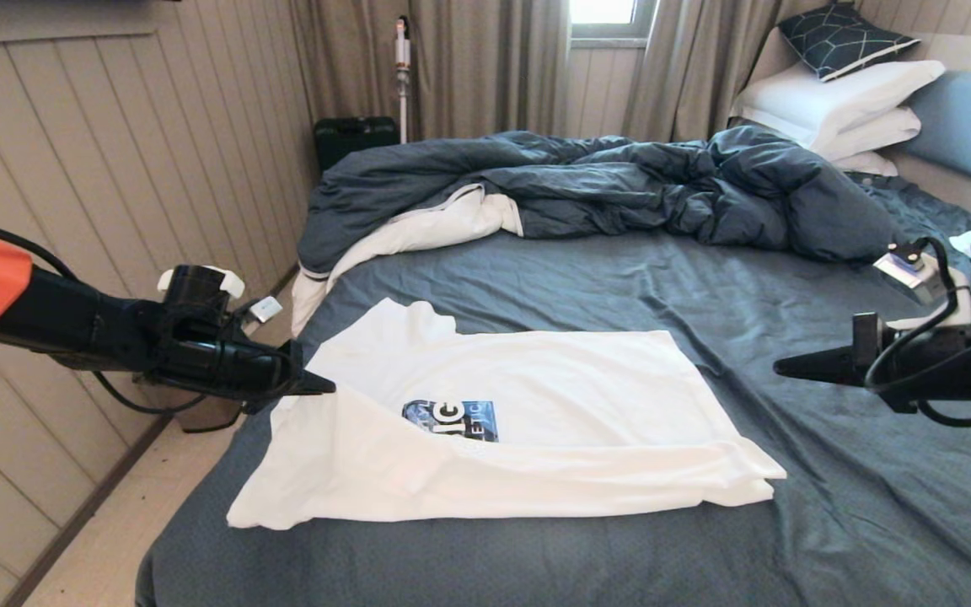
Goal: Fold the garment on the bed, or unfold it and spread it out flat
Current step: Fold the white T-shirt
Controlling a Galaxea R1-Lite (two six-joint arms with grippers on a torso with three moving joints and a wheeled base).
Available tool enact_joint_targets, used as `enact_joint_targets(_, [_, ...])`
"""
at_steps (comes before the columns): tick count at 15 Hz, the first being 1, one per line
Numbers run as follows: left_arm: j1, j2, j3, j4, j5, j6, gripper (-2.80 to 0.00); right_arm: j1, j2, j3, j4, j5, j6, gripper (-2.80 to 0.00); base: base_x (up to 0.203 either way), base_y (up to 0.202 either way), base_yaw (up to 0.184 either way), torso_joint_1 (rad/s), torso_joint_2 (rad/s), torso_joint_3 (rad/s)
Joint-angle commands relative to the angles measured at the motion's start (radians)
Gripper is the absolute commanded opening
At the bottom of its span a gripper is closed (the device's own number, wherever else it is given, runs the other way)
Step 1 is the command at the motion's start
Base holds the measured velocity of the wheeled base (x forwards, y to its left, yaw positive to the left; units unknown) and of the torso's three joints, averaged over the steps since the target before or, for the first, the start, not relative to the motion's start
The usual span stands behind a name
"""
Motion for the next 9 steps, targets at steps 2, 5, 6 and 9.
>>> enact_joint_targets(2, [0.008, 0.057, -0.079, 0.005, 0.004, -0.025, -2.80, 0.003, 0.031, -0.024, -0.034, 0.004, 0.003, -2.80, 0.000, 0.000, 0.000, 0.000, 0.00, 0.000])
enact_joint_targets(5, [0.015, 0.096, -0.134, 0.015, 0.007, -0.047, -2.80, 0.004, 0.051, -0.010, -0.093, 0.004, 0.005, -2.80, 0.000, 0.000, 0.000, 0.000, 0.00, 0.000])
enact_joint_targets(6, [0.015, 0.103, -0.137, 0.016, 0.008, -0.049, -2.80, 0.002, 0.052, -0.010, -0.093, 0.004, 0.004, -2.80, 0.000, 0.000, 0.000, 0.000, 0.00, 0.000])
enact_joint_targets(9, [0.015, 0.118, -0.131, 0.013, 0.008, -0.041, -2.80, 0.002, 0.058, -0.011, -0.095, 0.005, 0.003, -2.80, 0.000, 0.000, 0.000, 0.000, 0.00, 0.000])
